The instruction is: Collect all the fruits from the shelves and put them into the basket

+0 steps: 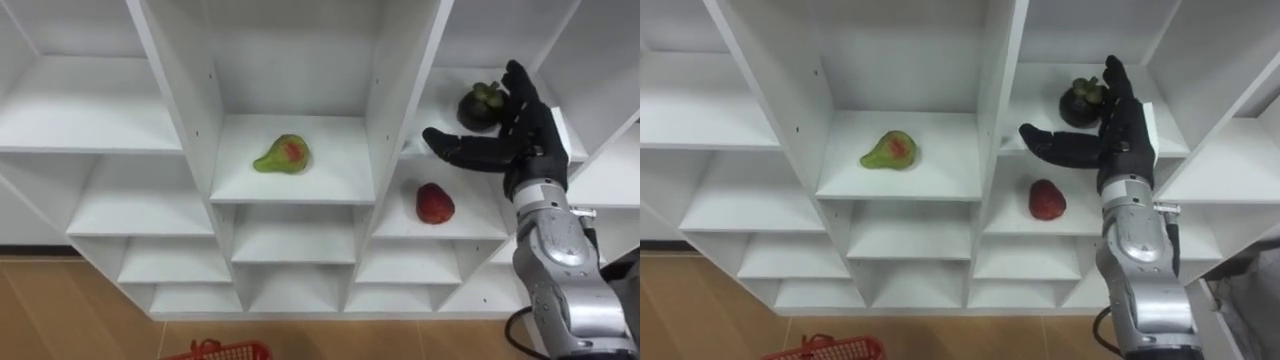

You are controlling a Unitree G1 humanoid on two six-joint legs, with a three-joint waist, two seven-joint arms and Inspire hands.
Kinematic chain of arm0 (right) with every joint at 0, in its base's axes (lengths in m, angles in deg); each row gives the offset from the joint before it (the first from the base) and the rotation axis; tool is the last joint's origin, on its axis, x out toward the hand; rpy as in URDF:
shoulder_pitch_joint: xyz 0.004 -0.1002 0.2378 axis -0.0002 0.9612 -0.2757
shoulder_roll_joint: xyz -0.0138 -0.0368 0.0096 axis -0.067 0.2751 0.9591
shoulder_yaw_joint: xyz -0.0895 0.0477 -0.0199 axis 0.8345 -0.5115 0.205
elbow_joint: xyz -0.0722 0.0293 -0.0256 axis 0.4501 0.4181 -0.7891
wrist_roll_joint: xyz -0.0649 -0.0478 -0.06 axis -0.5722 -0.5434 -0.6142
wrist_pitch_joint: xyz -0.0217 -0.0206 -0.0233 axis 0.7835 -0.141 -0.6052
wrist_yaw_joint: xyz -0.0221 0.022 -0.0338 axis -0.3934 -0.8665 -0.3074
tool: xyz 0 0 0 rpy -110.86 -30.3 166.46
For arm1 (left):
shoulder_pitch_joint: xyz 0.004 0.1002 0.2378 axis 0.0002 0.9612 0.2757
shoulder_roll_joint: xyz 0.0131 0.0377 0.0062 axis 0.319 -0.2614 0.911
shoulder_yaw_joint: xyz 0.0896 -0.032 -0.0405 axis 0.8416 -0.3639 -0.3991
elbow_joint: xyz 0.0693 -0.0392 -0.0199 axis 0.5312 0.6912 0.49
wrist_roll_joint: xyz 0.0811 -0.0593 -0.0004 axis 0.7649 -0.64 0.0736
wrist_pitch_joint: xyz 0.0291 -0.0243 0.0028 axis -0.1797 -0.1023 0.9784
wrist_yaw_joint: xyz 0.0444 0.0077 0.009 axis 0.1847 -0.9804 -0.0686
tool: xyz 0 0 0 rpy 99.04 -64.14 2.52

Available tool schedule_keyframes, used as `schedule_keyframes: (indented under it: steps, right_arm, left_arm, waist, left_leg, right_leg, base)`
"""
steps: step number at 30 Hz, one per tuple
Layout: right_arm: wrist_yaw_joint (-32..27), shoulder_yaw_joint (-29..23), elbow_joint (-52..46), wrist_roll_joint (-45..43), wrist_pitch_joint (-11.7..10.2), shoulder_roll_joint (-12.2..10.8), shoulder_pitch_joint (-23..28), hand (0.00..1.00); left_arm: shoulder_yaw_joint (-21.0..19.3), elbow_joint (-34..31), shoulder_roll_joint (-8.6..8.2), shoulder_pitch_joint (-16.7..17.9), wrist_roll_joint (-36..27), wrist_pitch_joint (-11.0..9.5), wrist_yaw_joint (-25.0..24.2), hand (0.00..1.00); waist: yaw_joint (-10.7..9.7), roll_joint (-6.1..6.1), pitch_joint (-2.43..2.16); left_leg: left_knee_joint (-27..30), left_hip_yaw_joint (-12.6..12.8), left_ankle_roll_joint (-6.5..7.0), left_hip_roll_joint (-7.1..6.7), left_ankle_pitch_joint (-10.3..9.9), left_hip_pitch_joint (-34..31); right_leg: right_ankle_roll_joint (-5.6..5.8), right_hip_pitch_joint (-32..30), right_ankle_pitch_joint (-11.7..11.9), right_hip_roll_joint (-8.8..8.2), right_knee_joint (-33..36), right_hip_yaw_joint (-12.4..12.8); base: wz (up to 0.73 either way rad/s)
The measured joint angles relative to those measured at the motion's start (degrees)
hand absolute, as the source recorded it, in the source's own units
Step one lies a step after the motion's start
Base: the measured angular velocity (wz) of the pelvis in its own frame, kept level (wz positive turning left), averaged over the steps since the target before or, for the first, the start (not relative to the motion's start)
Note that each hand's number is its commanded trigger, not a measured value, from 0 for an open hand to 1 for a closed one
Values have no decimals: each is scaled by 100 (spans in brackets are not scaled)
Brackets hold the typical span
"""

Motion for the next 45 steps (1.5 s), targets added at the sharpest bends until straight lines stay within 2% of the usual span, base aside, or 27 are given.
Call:
schedule_keyframes:
  steps: [12,29,31,32,33,34,38,45]
  right_arm:
    - [87,-4,736,57,-120,87,-427,0]
    - [-70,-8,895,167,-123,126,-438,0]
    - [-67,-7,1106,88,-175,151,-527,0]
    - [-68,-7,1166,63,-195,151,-552,34]
    - [-69,-9,1235,-19,-239,161,-557,61]
    - [-67,-8,1289,-102,-282,162,-559,100]
    - [-98,-7,1523,-273,-375,170,-663,100]
    - [-325,-93,2076,-321,-561,355,-903,100]
  left_arm:
    - [55,0,8,-6,-7,39,19,100]
    - [40,-48,60,-6,-6,215,-72,100]
    - [41,-73,60,-2,-9,229,-72,100]
    - [42,-86,60,3,-9,237,-72,100]
    - [42,-105,60,3,-7,249,-72,100]
    - [42,-106,60,4,-7,251,-72,100]
    - [46,-122,60,12,-9,261,-73,100]
    - [54,-112,68,25,-65,262,-73,100]
  waist:
    - [3,1,4]
    - [-5,-21,-14]
    - [-1,-21,-13]
    - [-2,-22,-14]
    - [-5,-14,-11]
    - [2,-20,-15]
    - [2,-13,-20]
    - [6,-20,-41]
  left_leg:
    - [-13,-120,6,-22,4,-10]
    - [-4,-238,9,-42,5,81]
    - [-16,-244,9,-44,5,82]
    - [-15,-244,9,-45,5,81]
    - [-11,-244,9,-45,5,80]
    - [-9,-244,11,-45,6,78]
    - [-1,-244,14,-46,8,78]
    - [8,-246,14,-46,9,96]
  right_leg:
    - [1,61,-1,-10,3,-63]
    - [16,188,-10,-27,-5,-182]
    - [20,198,-12,-27,-6,-163]
    - [20,199,-12,-27,-6,-162]
    - [20,199,-12,-25,-6,-158]
    - [20,199,-12,-25,-5,-159]
    - [20,200,-12,-31,-4,-156]
    - [20,207,-13,-28,-7,-156]
  base:
    - [3]
    - [3]
    - [0]
    - [0]
    - [0]
    - [0]
    - [0]
    - [0]
